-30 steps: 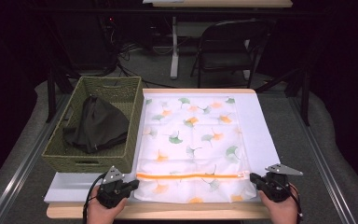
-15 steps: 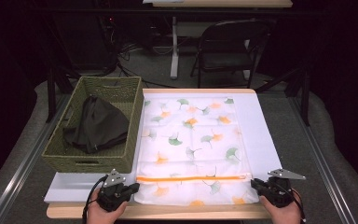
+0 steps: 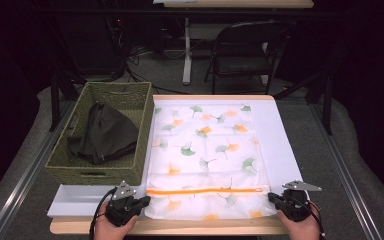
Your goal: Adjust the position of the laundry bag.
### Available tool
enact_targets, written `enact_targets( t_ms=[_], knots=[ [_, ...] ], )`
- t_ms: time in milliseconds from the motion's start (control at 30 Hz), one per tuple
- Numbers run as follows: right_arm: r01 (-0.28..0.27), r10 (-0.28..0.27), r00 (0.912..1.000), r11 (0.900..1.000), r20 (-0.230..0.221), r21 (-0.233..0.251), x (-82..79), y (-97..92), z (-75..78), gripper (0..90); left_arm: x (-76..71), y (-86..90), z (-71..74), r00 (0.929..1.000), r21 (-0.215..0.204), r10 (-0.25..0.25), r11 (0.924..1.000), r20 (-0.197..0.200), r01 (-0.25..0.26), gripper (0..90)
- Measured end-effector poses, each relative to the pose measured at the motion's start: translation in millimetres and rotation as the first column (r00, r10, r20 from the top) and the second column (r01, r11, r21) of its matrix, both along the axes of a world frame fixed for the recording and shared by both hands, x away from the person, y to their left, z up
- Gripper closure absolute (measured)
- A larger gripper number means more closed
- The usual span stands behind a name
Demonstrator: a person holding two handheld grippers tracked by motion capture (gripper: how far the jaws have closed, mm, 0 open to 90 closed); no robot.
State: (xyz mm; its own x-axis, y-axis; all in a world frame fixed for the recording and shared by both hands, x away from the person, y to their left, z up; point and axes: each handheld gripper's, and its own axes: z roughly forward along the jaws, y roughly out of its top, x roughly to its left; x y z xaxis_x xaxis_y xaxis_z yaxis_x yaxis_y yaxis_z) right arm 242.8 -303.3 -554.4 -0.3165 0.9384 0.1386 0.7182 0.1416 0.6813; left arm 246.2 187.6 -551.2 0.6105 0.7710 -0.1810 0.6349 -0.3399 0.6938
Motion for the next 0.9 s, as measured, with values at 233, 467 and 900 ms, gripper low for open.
enact_targets(
  t_ms=[233, 467, 900],
  knots=[
    [0.004, -0.003, 1.0000, 0.9996, -0.008, 0.029, -3.1, -3.3, 3.1, 90.0, 0.1, 0.7, -0.5, 1.0000, 0.006, -0.006, 1.0000, -0.005, 0.006, 89.2],
    [0.001, -0.001, 1.0000, 0.9995, -0.001, 0.033, -13.8, -4.5, 6.2, 90.0, -1.7, -1.0, -1.6, 0.9998, 0.008, -0.010, 0.9999, -0.018, 0.010, 89.2],
    [0.013, -0.014, 0.9998, 0.9980, 0.016, 0.061, -23.3, -11.6, 5.3, 81.2, -6.3, 0.6, 2.7, 0.9982, -0.052, -0.010, 0.9986, -0.060, 0.007, 74.8]
  ],
)
